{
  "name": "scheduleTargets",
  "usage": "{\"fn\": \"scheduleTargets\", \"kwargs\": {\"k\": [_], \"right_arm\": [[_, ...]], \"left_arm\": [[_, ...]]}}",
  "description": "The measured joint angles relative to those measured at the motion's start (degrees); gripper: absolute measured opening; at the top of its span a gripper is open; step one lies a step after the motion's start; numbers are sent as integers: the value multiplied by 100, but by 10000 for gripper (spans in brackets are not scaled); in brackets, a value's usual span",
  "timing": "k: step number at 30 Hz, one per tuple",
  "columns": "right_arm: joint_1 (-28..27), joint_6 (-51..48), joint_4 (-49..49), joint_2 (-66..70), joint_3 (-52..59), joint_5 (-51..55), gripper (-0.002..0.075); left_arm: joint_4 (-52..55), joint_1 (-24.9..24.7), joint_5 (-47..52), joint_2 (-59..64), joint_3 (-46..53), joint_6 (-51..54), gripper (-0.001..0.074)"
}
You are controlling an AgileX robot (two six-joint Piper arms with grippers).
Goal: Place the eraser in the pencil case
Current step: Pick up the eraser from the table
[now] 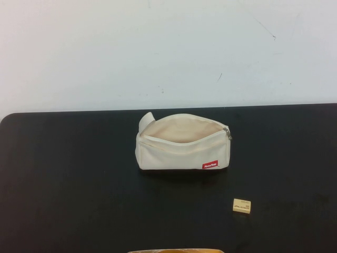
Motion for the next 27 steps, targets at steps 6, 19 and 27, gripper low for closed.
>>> {"fn": "scheduleTargets", "kwargs": {"k": [6,19,27], "right_arm": [[0,188,115,1114,0,255,18],[1284,-1537,2095,3244,-151,-901,538],[2342,-2155,1137,4444,-1314,-1060,574]], "left_arm": [[0,0,0,0,0,0,-1],[0,0,0,0,0,0,-2],[0,0,0,0,0,0,-1]]}}
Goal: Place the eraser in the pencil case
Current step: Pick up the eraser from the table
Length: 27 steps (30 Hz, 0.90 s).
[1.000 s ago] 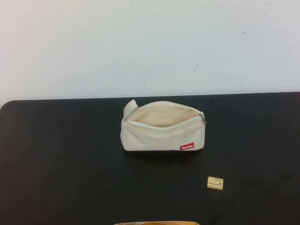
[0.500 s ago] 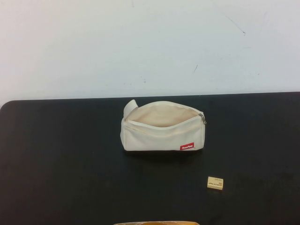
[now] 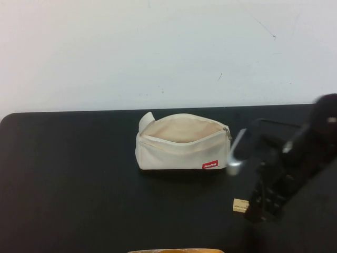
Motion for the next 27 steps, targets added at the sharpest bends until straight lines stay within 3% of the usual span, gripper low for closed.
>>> {"fn": "scheduleTargets", "kwargs": {"k": [5,15,19,24,27], "right_arm": [[254,-79,-727,646,-617,60,575],[288,112,-838,1559,-985,21,559],[288,112,-884,1606,-1031,-66,453],[288,112,-931,1629,-1044,-94,203],[288,146,-939,1640,-1139,182,209]], "left_arm": [[0,0,0,0,0,0,-1],[0,0,0,0,0,0,-1],[0,0,0,0,0,0,-1],[0,0,0,0,0,0,-1],[0,0,0,0,0,0,-1]]}}
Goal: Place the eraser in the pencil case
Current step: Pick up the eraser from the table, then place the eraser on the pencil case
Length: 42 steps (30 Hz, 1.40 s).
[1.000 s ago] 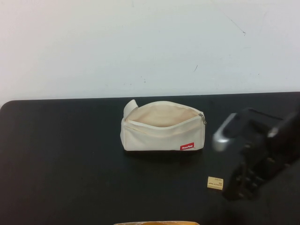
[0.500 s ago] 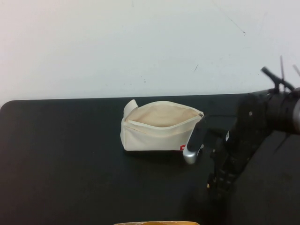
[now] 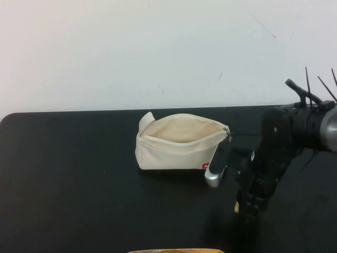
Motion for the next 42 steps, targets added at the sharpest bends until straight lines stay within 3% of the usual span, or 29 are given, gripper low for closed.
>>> {"fn": "scheduleTargets", "kwargs": {"k": [6,9,13,16,21,26,31,35,38,42], "right_arm": [[0,80,-30,91,-1120,1971,209],[0,467,-30,79,-1967,2297,209],[0,858,13,66,-3066,2385,209],[0,1011,58,57,-3593,1891,209],[0,1282,678,97,-3777,751,209],[9,1306,963,453,-3777,328,214],[9,1317,968,746,-3777,361,298],[9,1317,968,746,-3909,508,315],[9,1317,851,746,-4312,1002,296],[9,1317,453,720,-5167,1943,211]], "left_arm": [[0,0,0,0,0,0,-1],[0,0,0,0,0,0,-1],[0,0,0,0,0,0,-1],[0,0,0,0,0,0,-1],[0,0,0,0,0,0,-1],[0,0,0,0,0,0,-1],[0,0,0,0,0,0,-1],[0,0,0,0,0,0,-1],[0,0,0,0,0,0,-1],[0,0,0,0,0,0,-1]]}}
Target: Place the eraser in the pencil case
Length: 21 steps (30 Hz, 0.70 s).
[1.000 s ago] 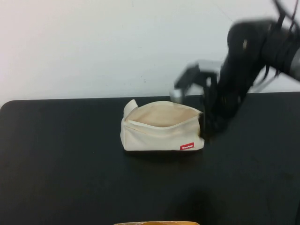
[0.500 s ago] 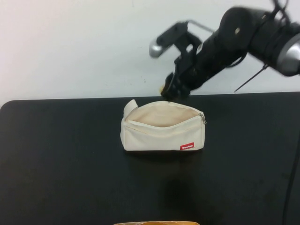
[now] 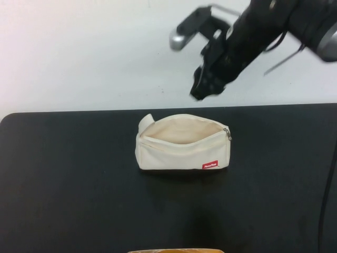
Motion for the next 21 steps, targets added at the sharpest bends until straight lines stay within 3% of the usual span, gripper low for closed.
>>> {"fn": "scheduleTargets", "kwargs": {"k": [4,7,21], "right_arm": [[0,182,-138,-213,-647,494,74],[0,306,-160,-549,-838,494,22],[0,1031,-199,-2520,-907,494,-1]], "left_arm": [[0,0,0,0,0,0,-1],[0,0,0,0,0,0,-1],[0,0,0,0,0,0,-1]]}}
